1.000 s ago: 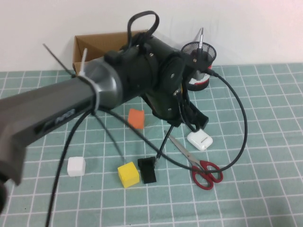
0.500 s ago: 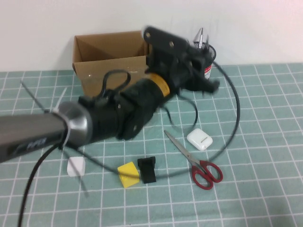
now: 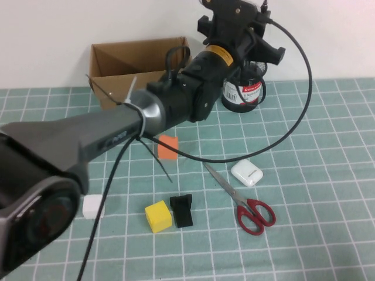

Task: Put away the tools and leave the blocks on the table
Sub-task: Place the long Screwdriver into the round holder, then pick up the scissors from the table

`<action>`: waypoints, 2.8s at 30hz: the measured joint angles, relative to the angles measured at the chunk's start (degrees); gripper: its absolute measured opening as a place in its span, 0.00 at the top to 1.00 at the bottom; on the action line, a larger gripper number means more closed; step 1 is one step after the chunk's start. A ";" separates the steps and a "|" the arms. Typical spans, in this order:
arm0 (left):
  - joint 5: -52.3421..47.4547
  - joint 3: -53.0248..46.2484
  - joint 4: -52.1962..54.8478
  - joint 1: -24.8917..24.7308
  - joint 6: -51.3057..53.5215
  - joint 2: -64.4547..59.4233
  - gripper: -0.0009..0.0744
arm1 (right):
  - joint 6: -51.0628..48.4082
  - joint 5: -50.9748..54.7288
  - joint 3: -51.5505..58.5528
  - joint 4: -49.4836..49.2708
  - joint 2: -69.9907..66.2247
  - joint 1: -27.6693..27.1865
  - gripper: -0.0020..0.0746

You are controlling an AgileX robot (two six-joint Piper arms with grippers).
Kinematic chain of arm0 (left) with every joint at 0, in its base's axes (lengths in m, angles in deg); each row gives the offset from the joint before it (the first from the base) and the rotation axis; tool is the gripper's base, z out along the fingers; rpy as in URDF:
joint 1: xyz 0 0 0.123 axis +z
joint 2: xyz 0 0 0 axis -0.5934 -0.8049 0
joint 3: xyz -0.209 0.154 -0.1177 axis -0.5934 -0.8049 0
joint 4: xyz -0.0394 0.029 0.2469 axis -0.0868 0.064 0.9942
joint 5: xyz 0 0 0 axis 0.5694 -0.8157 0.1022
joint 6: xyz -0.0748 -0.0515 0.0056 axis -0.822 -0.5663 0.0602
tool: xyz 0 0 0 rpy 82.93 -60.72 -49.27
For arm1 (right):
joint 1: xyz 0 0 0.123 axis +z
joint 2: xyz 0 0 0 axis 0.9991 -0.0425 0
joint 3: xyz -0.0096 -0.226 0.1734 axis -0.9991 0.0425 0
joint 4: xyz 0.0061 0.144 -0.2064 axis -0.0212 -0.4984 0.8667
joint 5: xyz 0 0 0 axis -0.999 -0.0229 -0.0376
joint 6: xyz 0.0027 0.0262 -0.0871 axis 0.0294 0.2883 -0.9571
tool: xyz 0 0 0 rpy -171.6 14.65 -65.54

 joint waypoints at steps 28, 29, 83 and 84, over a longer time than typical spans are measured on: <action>-11.40 4.38 -19.83 0.34 17.83 -5.26 0.61 | 0.00 0.00 0.00 0.00 0.00 0.00 0.98; -11.98 4.38 -20.50 0.34 18.06 -4.71 0.57 | 0.00 0.00 0.00 0.00 0.00 0.00 0.98; -49.71 -64.73 0.31 11.14 3.19 91.40 0.99 | 0.00 0.00 0.00 0.00 0.00 0.00 0.98; -47.89 -67.31 0.75 13.29 2.94 93.93 0.99 | 0.00 0.00 0.00 0.00 0.00 0.00 0.98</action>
